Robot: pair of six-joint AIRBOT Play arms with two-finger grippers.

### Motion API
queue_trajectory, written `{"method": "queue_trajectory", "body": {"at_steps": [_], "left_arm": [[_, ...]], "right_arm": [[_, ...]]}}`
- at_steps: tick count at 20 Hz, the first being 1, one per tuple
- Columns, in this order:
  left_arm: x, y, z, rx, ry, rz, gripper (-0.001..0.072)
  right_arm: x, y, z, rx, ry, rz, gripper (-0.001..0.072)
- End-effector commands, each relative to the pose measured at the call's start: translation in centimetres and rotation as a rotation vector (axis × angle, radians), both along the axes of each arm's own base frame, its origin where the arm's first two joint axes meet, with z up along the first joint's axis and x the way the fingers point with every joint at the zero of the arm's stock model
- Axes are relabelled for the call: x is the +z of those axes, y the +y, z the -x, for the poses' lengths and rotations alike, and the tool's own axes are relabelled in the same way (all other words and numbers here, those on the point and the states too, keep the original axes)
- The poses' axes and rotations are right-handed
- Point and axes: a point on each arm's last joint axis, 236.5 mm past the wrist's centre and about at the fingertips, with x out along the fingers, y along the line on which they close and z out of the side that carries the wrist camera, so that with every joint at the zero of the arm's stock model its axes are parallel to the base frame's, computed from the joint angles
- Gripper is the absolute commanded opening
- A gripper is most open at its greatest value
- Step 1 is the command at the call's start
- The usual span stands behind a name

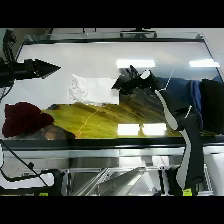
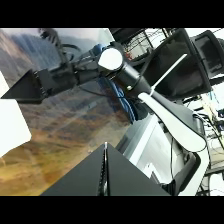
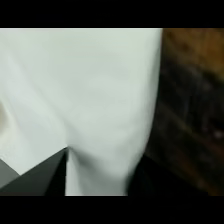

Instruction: Fold the shirts.

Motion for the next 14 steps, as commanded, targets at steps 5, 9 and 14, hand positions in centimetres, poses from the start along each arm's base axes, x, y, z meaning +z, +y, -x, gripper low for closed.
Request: {"method": "queue_trajectory", "body": {"at_steps": [5, 9, 14], "left_arm": [[0.0, -0.1, 0.3, -0.016, -0.006, -0.003, 0.0005], [-0.1, -0.2, 0.7, -0.032, 0.0, -0.001, 0.0005], [-0.2, -0.3, 1.3, -0.057, 0.009, 0.0, 0.0005]], "right_arm": [[6.1, 4.2, -1.2, 0.001, -0.132, -0.186, 0.0018], [17.8, -1.0, -2.6, -0.033, -0.306, -0.221, 0.0018], [28.2, -11.8, 0.3, -0.037, -0.446, -0.125, 0.0017]]}}
